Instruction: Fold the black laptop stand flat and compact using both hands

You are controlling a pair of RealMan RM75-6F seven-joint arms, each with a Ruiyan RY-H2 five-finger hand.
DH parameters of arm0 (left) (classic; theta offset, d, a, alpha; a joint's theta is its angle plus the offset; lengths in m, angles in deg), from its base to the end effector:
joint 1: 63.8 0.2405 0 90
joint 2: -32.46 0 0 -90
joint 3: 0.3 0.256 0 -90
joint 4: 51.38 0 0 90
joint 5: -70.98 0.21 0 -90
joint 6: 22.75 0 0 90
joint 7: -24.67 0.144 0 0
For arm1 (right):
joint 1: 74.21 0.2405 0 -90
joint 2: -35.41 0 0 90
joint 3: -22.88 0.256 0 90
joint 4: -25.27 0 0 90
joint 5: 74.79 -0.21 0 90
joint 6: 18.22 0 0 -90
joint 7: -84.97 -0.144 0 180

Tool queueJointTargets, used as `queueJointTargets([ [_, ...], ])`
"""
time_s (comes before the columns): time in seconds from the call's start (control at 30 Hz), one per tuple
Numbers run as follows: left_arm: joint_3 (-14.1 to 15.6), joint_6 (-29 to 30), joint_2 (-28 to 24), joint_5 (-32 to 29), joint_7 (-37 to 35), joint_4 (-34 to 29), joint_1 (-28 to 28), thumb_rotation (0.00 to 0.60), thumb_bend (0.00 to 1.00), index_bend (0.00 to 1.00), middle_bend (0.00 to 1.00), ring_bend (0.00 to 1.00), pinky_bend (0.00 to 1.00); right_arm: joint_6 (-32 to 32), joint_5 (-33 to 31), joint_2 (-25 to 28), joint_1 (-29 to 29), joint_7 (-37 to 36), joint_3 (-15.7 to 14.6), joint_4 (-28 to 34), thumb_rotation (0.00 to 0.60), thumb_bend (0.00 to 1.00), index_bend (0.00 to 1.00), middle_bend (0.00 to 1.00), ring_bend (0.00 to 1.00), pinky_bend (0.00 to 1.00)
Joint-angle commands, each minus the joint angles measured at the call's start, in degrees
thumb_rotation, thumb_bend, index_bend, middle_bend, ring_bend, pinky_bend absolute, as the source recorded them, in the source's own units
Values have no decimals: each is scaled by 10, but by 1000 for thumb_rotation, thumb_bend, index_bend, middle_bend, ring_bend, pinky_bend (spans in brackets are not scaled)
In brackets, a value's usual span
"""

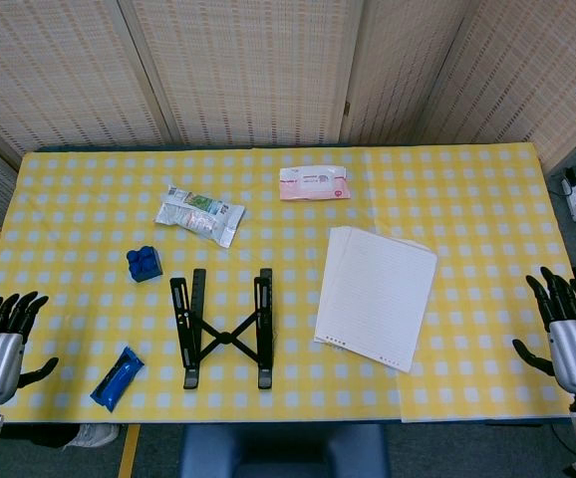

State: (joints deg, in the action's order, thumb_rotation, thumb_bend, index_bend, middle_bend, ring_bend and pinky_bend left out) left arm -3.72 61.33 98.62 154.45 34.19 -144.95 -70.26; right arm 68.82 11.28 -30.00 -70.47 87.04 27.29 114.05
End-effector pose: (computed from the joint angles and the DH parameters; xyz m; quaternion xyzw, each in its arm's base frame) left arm -0.3042 0.1909 0.1468 -0.6102 -0.3597 -0.3551 0.6101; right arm -0.3203 -0.1810 0.1662 0.5907 -0.3529 0.3802 0.6180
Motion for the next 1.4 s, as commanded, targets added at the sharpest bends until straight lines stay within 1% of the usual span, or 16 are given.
queueJointTargets([
  [0.03, 0, -3, 2, -1, -6, 2, -2, 600, 204, 157, 139, 96, 34, -1, 1, -1, 1, 0, 0, -1, 600, 249, 0, 0, 0, 0],
  [0.23, 0, -10, 3, 4, -29, 4, -7, 600, 205, 162, 151, 110, 62, -8, 6, -1, 5, -8, -2, 1, 600, 249, 0, 0, 0, 0],
  [0.4, -1, -35, -4, 11, -82, -1, -23, 600, 211, 167, 166, 122, 89, -6, 12, 1, 7, -22, -1, 4, 600, 249, 0, 0, 0, 0],
  [0.6, -5, -80, -14, 23, -160, -9, -55, 600, 212, 170, 181, 141, 119, -12, 30, 3, 14, -34, -8, 1, 600, 249, 0, 0, 0, 0],
  [0.8, -14, -142, -18, 25, -259, -10, -99, 600, 213, 165, 199, 165, 144, -32, 44, -5, 25, -56, -19, -10, 600, 250, 0, 0, 0, 0],
  [0.97, -25, -229, -23, 11, -350, -11, -153, 600, 209, 132, 200, 169, 171, -48, 64, -20, 38, -67, -30, -28, 600, 249, 0, 0, 6, 0],
  [1.23, -40, -362, -21, 10, -579, 6, -239, 600, 209, 85, 200, 157, 202, -49, 74, -35, 45, -83, -34, -43, 600, 249, 0, 0, 14, 0],
  [1.33, -42, -392, -10, 14, -645, 24, -263, 600, 208, 73, 200, 161, 213, -60, 74, -37, 49, -86, -39, -45, 600, 249, 0, 0, 18, 0],
  [1.4, -41, -404, -3, 16, -675, 34, -274, 600, 208, 73, 200, 168, 225, -65, 73, -40, 51, -88, -42, -47, 600, 249, 0, 0, 18, 0],
])
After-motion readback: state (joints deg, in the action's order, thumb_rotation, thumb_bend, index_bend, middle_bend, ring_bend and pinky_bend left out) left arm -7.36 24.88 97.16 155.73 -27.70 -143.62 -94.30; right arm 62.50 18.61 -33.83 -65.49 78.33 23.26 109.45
